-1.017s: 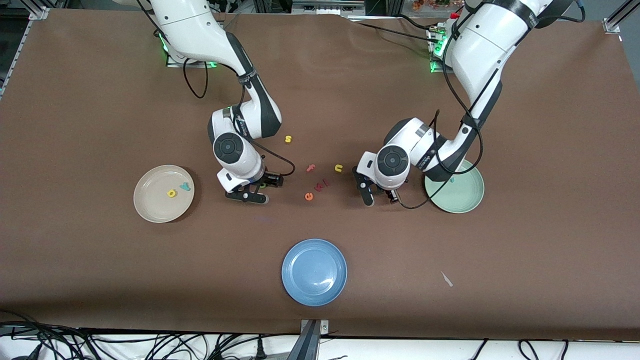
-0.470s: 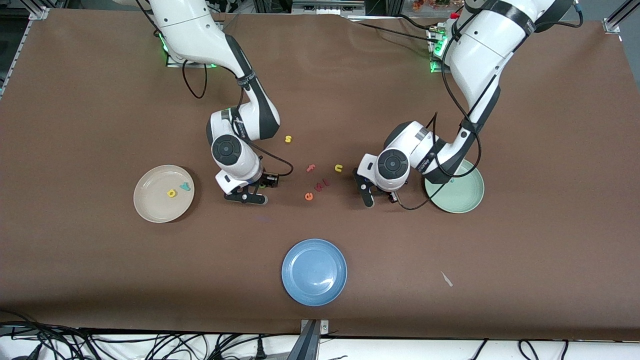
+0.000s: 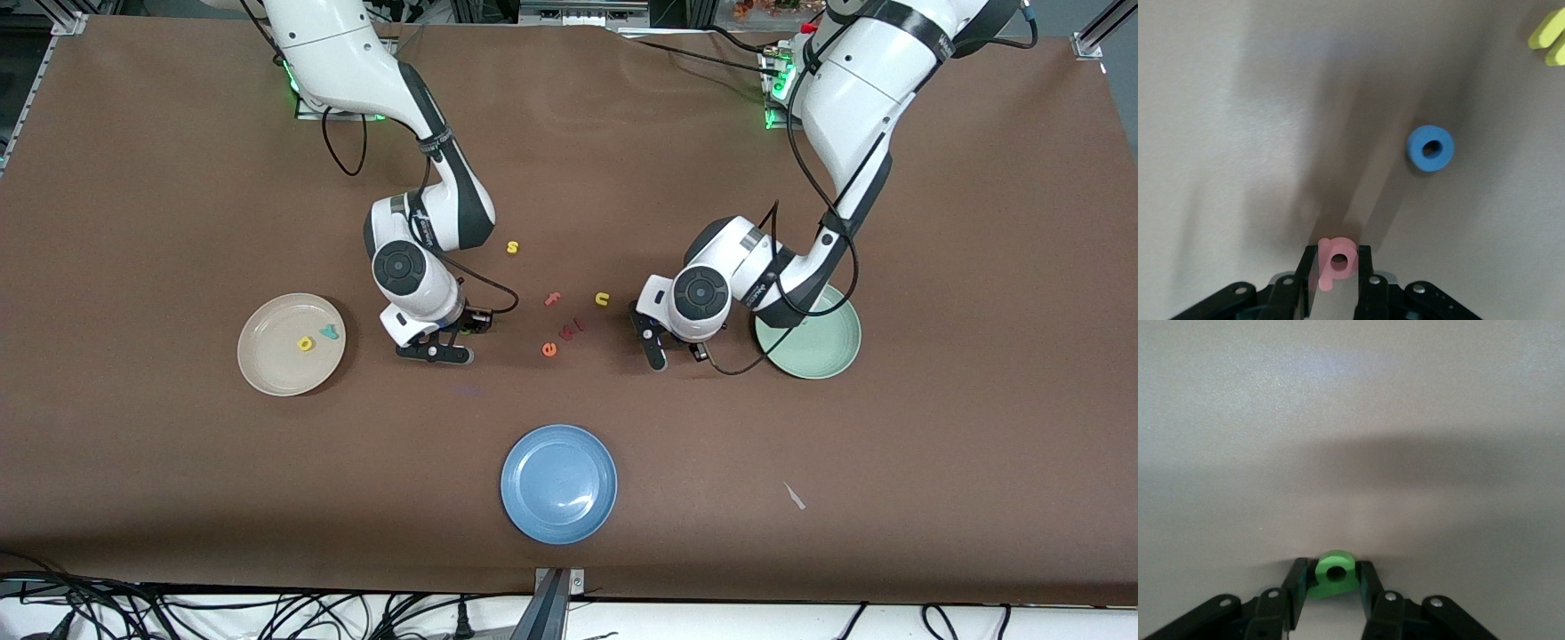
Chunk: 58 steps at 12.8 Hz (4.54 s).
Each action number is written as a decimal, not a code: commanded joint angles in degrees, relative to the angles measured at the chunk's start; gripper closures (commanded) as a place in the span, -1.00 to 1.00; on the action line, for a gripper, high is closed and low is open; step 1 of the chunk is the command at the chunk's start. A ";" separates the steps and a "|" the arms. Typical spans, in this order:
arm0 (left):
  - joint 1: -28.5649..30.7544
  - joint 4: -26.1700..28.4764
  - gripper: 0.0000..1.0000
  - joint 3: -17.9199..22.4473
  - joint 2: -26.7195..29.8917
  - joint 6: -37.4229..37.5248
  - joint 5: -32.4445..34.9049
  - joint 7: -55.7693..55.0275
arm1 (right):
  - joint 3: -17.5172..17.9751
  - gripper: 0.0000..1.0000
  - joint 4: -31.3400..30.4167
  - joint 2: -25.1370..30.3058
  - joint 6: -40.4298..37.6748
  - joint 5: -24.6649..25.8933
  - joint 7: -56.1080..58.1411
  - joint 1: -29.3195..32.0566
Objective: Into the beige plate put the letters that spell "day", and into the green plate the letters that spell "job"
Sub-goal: 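Grasp the green a with the right gripper while the left gripper grasps the p, then place the green a on the white plate while the left gripper places the p, then retract the right arm to rest while the left gripper reaches the blue o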
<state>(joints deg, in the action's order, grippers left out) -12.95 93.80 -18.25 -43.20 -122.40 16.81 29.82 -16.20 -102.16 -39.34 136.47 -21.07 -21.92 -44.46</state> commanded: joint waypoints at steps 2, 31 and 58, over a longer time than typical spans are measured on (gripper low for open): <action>1.43 0.69 1.00 -0.65 5.22 6.00 -1.43 1.82 | 0.21 0.40 -0.58 -0.21 0.55 -1.34 1.26 -0.01; 15.14 20.90 1.00 -0.47 14.55 1.29 -3.28 -1.17 | -24.32 0.90 -0.76 3.22 -18.96 -0.46 39.04 8.05; 9.71 8.61 -1.00 -4.08 14.02 11.84 -14.35 -15.88 | -2.58 -1.00 8.21 16.21 -39.97 13.31 12.35 17.17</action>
<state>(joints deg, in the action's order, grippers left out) -1.07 103.77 -22.68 -29.53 -111.06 3.84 21.10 -28.76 -90.10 -29.61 95.98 -12.45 -5.84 -34.29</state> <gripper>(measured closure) 0.000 0.000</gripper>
